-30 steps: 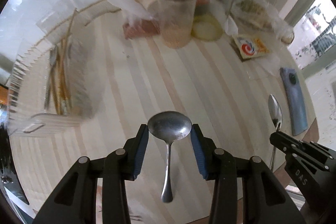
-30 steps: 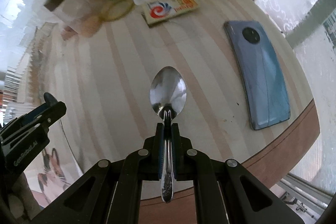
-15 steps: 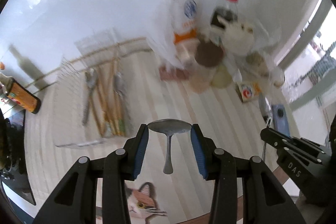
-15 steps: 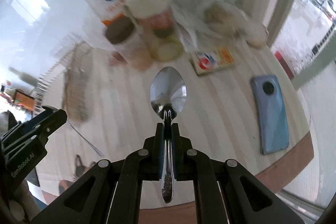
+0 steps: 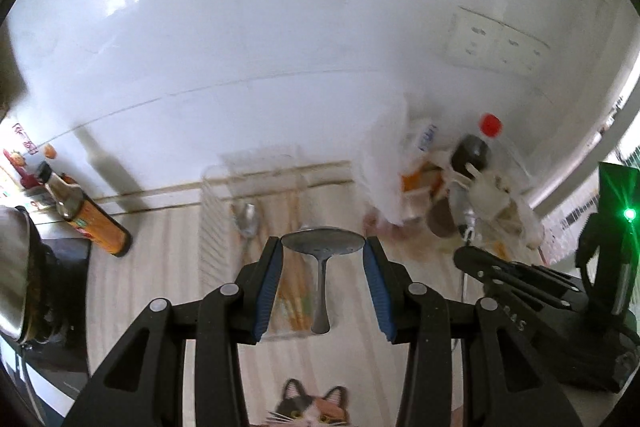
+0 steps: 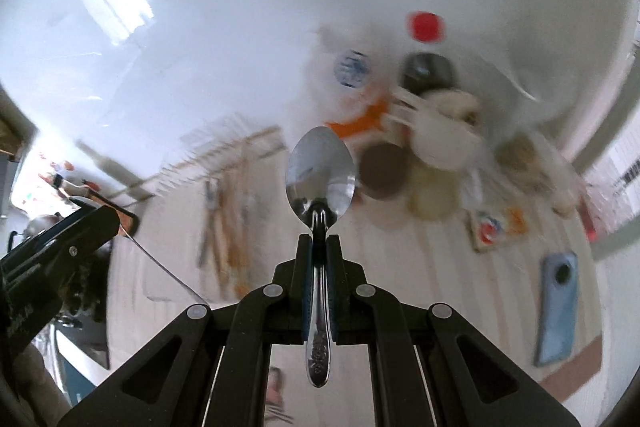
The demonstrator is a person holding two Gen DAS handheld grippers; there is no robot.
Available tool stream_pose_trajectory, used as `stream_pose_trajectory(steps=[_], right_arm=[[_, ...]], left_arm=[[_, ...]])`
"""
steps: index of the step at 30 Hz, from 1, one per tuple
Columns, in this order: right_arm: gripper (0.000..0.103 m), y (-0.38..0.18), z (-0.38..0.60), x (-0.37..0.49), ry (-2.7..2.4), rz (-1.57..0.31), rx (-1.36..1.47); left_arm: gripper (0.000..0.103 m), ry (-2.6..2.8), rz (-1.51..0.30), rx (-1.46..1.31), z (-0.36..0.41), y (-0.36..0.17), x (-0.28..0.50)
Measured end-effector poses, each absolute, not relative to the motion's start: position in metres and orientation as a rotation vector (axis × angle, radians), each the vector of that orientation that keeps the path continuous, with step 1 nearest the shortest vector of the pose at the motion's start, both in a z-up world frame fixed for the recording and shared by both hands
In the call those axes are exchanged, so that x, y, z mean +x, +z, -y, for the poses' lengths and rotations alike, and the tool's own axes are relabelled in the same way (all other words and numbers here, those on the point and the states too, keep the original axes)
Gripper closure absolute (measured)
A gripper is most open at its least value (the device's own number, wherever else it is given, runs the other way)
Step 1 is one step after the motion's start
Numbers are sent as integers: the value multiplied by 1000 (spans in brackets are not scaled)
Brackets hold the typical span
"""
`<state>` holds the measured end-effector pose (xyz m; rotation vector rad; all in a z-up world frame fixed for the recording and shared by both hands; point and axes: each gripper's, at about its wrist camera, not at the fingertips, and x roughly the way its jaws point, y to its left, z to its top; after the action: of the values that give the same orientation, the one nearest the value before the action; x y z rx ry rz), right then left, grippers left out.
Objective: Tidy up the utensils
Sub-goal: 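Lift both spoons and carry them over the clear basket, then lower both spoons into the clear basket and open both tools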
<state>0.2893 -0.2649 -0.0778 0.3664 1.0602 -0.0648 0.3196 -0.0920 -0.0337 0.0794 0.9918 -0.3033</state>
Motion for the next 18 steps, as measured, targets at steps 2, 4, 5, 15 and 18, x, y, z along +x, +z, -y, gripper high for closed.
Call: stream_pose_trajectory(steps=[2, 4, 5, 15, 18], right_arm=[[96, -77, 251, 305, -33, -1065, 372], [96, -79, 236, 322, -3, -1070, 376], [97, -82, 227, 332, 11, -1075, 377], [97, -122, 172, 402, 78, -1172, 338], [97, -141, 161, 416, 94, -1218, 324]], left_arm=[[65, -284, -1001, 71, 80, -33, 331], [65, -267, -1016, 56, 69, -36, 342], [65, -258, -1029, 49, 64, -40, 348], [65, -221, -1227, -61, 27, -105, 399], [65, -221, -1290, -92, 19, -125, 410]])
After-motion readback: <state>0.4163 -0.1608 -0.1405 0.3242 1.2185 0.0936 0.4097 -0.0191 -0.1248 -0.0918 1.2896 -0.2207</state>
